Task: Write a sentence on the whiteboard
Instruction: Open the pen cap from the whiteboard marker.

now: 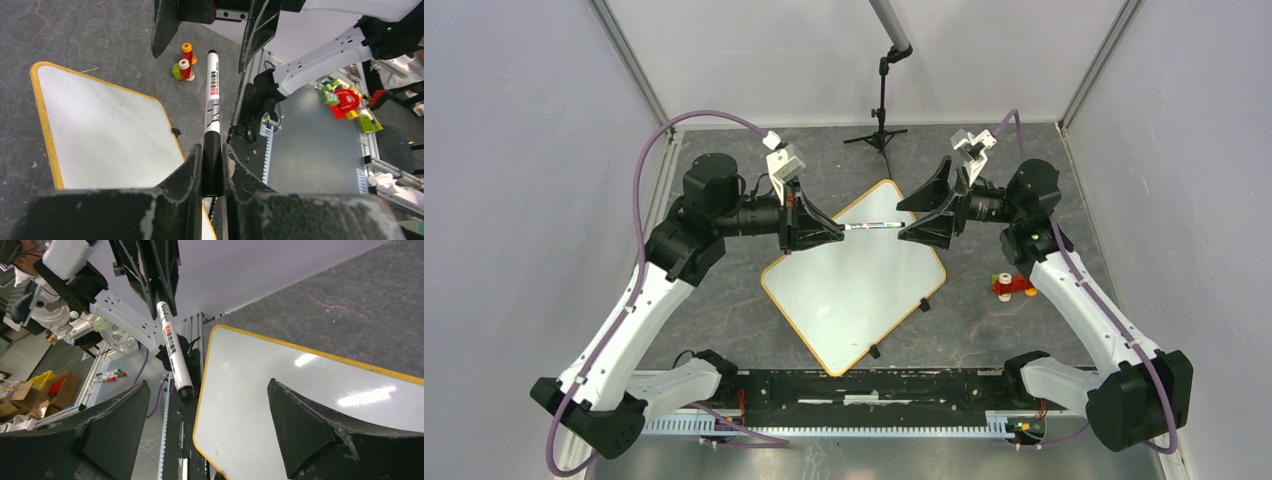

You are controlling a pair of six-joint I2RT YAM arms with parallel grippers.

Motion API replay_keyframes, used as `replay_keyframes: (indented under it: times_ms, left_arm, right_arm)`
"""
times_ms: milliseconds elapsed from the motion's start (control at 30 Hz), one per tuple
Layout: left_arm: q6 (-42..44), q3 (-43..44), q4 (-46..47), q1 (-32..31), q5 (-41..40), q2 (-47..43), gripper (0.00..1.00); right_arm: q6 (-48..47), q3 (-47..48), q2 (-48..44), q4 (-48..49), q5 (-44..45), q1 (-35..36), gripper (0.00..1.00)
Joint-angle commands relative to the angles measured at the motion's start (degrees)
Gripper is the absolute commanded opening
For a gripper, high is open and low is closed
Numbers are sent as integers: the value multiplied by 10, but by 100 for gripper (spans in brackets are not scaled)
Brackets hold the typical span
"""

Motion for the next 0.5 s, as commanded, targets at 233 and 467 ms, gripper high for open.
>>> replay_keyframes:
  times_ms: [233,467]
  left_arm:
    - [-104,24,95,8,68,49,2]
    - [-126,1,121,10,44,42,2]
  right_arm:
    - [219,-10,17,261,16,61,69]
    - [204,-22,2,233,25,71,52]
